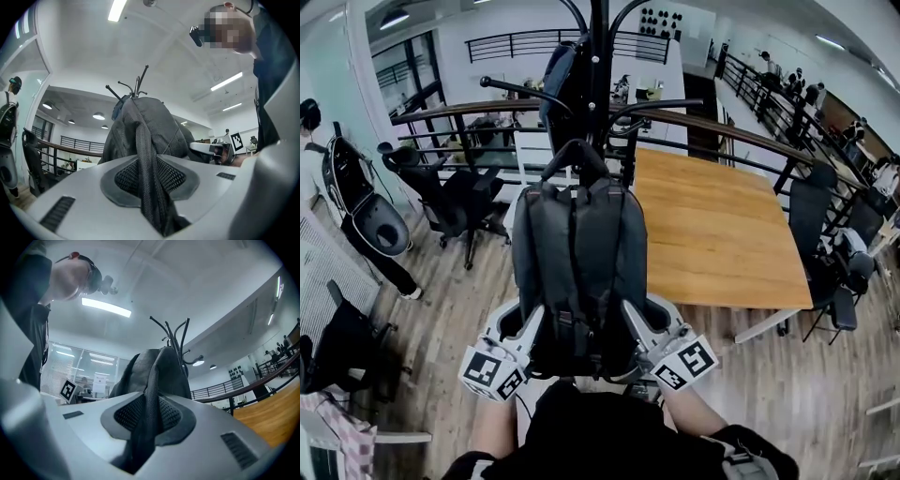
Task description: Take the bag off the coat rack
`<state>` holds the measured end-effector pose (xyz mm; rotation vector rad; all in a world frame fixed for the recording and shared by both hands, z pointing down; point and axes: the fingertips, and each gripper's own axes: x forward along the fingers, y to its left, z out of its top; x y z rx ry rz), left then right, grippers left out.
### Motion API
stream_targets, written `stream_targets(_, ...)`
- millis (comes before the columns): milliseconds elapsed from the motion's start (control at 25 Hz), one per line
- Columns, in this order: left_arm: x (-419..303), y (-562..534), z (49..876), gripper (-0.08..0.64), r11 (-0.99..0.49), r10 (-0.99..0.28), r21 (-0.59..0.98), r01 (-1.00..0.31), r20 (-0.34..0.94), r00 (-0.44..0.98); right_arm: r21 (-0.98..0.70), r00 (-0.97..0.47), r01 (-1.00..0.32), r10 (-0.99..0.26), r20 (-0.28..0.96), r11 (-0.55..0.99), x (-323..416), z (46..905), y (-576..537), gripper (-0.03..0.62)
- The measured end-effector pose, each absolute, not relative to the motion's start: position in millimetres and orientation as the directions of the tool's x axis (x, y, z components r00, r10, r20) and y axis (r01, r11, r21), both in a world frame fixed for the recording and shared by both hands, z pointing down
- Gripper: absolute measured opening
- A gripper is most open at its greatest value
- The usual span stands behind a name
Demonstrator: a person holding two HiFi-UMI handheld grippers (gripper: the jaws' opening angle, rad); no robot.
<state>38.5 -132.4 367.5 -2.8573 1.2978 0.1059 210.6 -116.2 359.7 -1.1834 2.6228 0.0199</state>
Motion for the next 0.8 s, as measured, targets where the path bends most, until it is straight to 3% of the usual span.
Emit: stream_targets(800, 2.0, -23.6, 374.2, 0.109, -0.674, -0.738, 0.085, -0.734, -0.047, 0.673, -0.107, -0.633, -0.738, -0.739, -0.231, 0.666, 174.9, 369.1, -19.8, 0.087)
